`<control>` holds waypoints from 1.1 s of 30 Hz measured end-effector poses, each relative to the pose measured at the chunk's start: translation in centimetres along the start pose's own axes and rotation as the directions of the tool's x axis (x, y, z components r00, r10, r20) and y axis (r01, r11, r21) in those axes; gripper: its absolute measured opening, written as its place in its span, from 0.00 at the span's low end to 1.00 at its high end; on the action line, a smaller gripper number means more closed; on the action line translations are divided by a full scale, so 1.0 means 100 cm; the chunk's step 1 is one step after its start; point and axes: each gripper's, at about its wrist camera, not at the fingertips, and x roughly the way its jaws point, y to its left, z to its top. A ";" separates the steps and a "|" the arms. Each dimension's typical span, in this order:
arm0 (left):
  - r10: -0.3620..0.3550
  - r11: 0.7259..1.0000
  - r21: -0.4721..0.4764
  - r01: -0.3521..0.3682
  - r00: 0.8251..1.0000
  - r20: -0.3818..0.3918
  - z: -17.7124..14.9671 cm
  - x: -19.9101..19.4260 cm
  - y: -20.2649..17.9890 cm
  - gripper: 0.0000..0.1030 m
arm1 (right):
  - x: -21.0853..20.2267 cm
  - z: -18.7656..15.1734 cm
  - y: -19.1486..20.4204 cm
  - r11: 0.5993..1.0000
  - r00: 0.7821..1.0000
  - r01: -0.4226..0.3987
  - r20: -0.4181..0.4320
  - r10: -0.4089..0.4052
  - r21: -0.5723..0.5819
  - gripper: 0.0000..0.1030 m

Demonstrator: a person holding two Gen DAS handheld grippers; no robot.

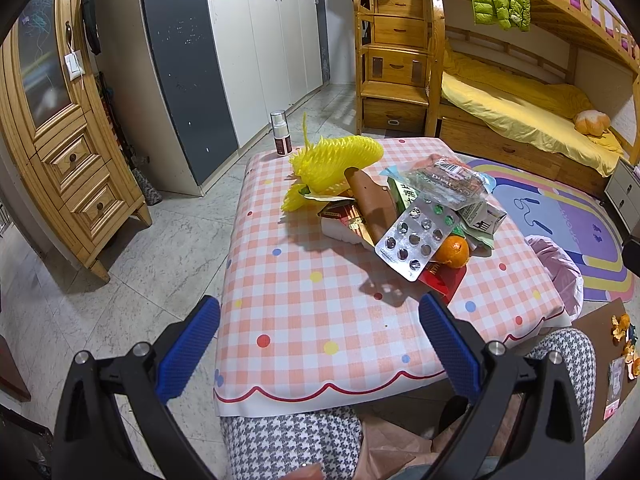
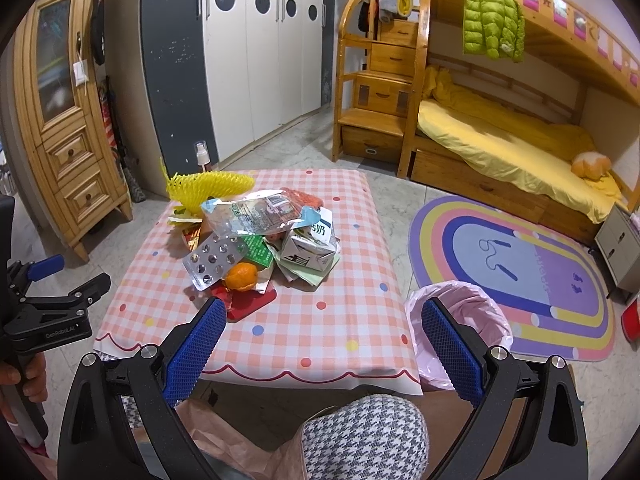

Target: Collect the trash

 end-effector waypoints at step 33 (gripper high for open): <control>0.012 0.997 -0.071 -0.013 1.000 -0.013 0.003 0.023 0.031 0.93 | 0.040 0.021 0.022 0.997 0.999 -0.048 0.004 0.048 -0.065 0.94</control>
